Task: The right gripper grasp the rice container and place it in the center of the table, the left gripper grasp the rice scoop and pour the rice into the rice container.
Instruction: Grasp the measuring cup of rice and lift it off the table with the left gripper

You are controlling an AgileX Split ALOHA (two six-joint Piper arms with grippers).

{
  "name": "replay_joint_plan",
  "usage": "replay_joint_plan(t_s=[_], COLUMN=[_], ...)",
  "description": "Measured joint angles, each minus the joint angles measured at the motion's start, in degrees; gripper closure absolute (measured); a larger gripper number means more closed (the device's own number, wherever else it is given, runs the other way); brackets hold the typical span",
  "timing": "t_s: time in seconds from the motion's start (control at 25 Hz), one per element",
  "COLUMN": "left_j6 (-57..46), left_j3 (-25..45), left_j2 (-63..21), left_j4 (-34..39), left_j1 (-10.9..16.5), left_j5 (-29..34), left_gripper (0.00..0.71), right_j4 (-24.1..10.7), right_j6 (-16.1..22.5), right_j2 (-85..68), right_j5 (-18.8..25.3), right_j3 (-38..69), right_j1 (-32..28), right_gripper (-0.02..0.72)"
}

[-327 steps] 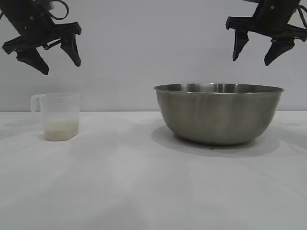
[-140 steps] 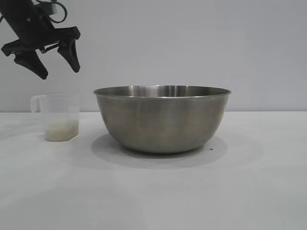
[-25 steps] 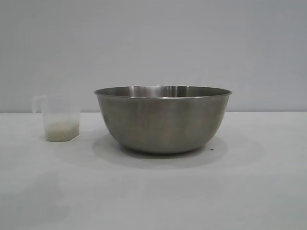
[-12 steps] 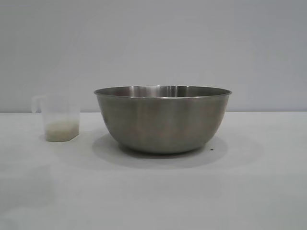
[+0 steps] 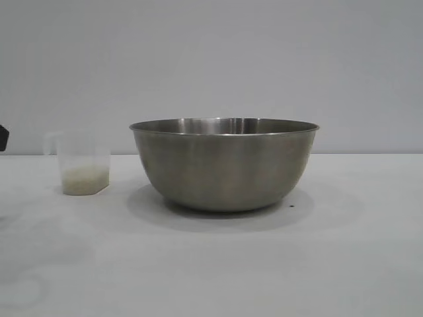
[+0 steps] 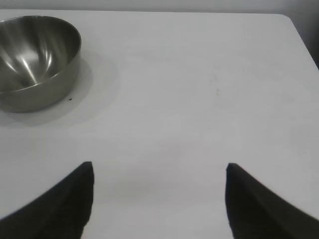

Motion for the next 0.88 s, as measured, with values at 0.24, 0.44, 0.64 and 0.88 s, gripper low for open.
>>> replay_joint_plan(t_s=[0.24, 0.44, 0.64, 0.88], left_j6=[0.12, 0.12, 0.12, 2.19], left_j3=[-3.73, -6.55, -9.06, -10.85], left_j2=[2.81, 5.40, 6.70, 6.70], left_j4=[-0.91, -1.61, -1.83, -4.63], left_j1=[0.00, 0.00, 0.00, 0.00], left_j5=[0.00, 0.00, 0.00, 0.00], left_gripper=[0.381, 0.381, 0.381, 0.381], right_j4=[0.00, 0.00, 0.00, 0.00], right_j6=[0.00, 0.00, 0.00, 0.00], right_j2=[0.00, 0.00, 0.00, 0.00], right_j5=[0.00, 0.00, 0.00, 0.00], right_j3=[0.00, 0.00, 0.00, 0.00], right_j1=[0.00, 0.00, 0.00, 0.00], right_gripper=[0.231, 0.231, 0.231, 0.231])
